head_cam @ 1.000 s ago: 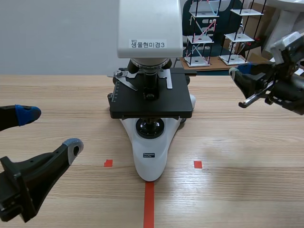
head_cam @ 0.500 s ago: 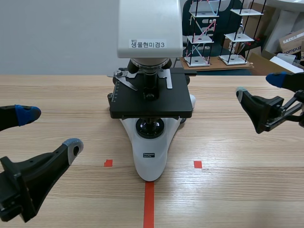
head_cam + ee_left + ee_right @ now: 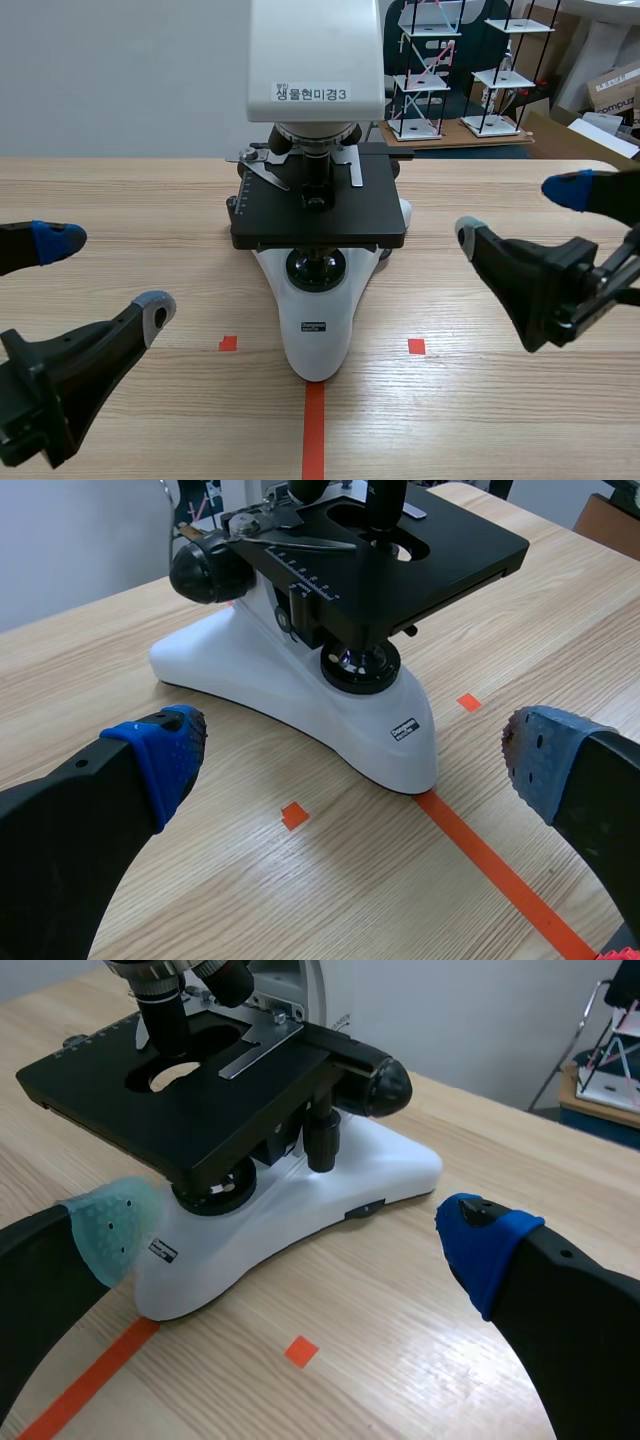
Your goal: Return to the home posture
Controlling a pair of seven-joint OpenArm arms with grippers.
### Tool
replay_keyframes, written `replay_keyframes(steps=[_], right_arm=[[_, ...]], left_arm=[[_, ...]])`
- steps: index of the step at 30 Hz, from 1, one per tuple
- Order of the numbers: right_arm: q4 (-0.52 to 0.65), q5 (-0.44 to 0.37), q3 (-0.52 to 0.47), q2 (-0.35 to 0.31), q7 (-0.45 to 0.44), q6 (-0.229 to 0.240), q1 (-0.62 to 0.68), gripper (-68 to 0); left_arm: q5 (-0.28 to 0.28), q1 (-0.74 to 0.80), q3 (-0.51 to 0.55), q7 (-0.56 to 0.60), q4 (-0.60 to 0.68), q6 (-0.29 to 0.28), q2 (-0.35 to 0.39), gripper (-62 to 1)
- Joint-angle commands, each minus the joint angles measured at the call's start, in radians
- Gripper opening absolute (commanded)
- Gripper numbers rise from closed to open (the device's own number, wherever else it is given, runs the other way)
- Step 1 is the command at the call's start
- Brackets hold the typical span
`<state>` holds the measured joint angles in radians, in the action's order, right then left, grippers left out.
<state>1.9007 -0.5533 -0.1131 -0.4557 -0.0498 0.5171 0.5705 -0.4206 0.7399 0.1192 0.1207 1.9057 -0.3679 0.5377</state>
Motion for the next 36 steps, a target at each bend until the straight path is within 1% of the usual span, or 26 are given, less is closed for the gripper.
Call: replay_keyframes(steps=[1,3,4,6,9,14,17,20,36], right_arm=[[0.006,0.006,-0.019,0.024,-0.015,0.008,0.024,-6.4],[0.027,0.031,-0.020,0.042,-0.016,0.020,0.064,-6.4],[0.035,0.038,-0.020,0.050,-0.015,0.034,0.082,-6.4],[0.056,0.045,-0.019,0.051,-0.017,0.049,0.119,-6.4],[0.086,0.063,-0.020,0.051,-0.038,0.048,0.174,-5.3],[0.120,0.119,-0.020,0.051,-0.063,0.047,0.240,-5.3],[0.127,0.175,-0.020,0.051,-0.107,0.025,0.264,-5.3],[0.127,0.206,-0.020,0.051,-0.111,0.021,0.264,-5.3],[0.127,0.210,-0.020,0.051,-0.114,0.021,0.262,-5.4]], left_arm=[[-0.010,0.008,0.005,0.013,0.021,-0.001,-0.003,1.4],[-0.010,0.008,0.005,0.013,0.021,-0.001,-0.003,1.4],[-0.010,0.008,0.005,0.014,0.021,-0.001,-0.003,1.4],[-0.010,0.008,0.005,0.013,0.021,-0.001,-0.003,1.4],[-0.010,0.008,0.005,0.013,0.021,-0.001,-0.003,1.4],[-0.010,0.008,0.005,0.013,0.021,-0.001,-0.003,1.4],[-0.010,0.008,0.005,0.013,0.021,-0.001,-0.003,1.4],[-0.010,0.008,0.005,0.014,0.021,-0.001,-0.003,1.4],[-0.010,0.008,0.005,0.013,0.021,-0.001,-0.003,1.4]])
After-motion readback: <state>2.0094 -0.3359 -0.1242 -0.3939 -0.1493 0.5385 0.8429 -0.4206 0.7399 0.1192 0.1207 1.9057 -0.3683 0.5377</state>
